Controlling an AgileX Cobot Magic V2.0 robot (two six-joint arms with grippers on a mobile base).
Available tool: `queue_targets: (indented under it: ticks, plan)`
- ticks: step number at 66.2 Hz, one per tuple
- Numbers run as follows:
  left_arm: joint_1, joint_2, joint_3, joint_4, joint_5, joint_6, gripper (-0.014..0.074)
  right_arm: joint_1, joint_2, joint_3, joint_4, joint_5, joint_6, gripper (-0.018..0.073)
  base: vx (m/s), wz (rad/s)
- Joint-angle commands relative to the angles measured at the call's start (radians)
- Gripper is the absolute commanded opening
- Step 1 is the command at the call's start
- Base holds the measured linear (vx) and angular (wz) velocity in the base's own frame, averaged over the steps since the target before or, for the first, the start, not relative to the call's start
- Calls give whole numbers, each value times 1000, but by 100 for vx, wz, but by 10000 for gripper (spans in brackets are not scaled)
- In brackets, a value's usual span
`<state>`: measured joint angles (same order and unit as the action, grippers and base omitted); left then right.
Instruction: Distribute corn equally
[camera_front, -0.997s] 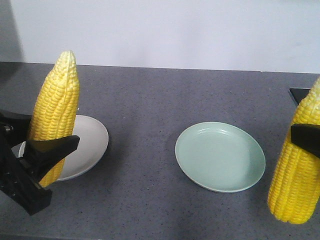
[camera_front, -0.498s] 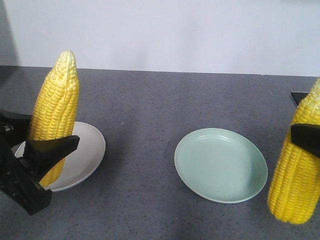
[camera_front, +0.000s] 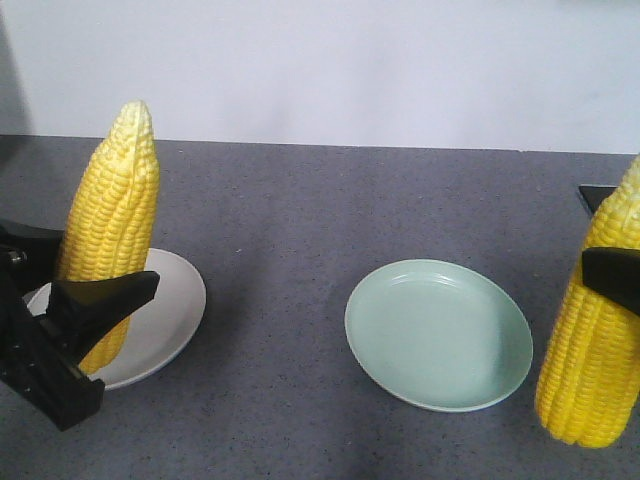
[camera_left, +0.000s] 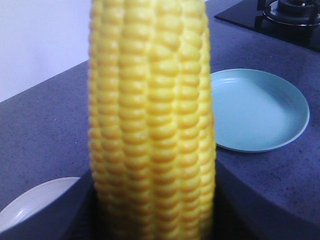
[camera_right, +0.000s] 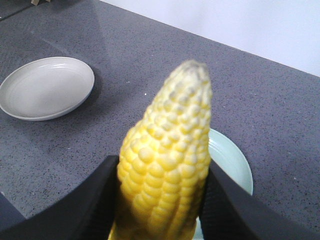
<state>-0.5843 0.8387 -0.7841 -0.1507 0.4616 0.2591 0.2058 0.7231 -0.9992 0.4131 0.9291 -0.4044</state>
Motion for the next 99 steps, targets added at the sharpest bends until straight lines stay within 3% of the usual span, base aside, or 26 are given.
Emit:
queue_targets:
  ticks: [1, 83, 99]
  plan:
    - [-1, -7, -28, -11, -71, -8, 227, -2, 0, -25, 16, -64, -3, 225, 0, 0]
    - [-1, -7, -28, -11, -71, -8, 227, -2, 0, -25, 22, -66, 0, 225, 0, -1]
    - [-1, -7, -28, -11, -71, -8, 227, -2, 0, -53, 44, -11, 12, 225, 0, 0]
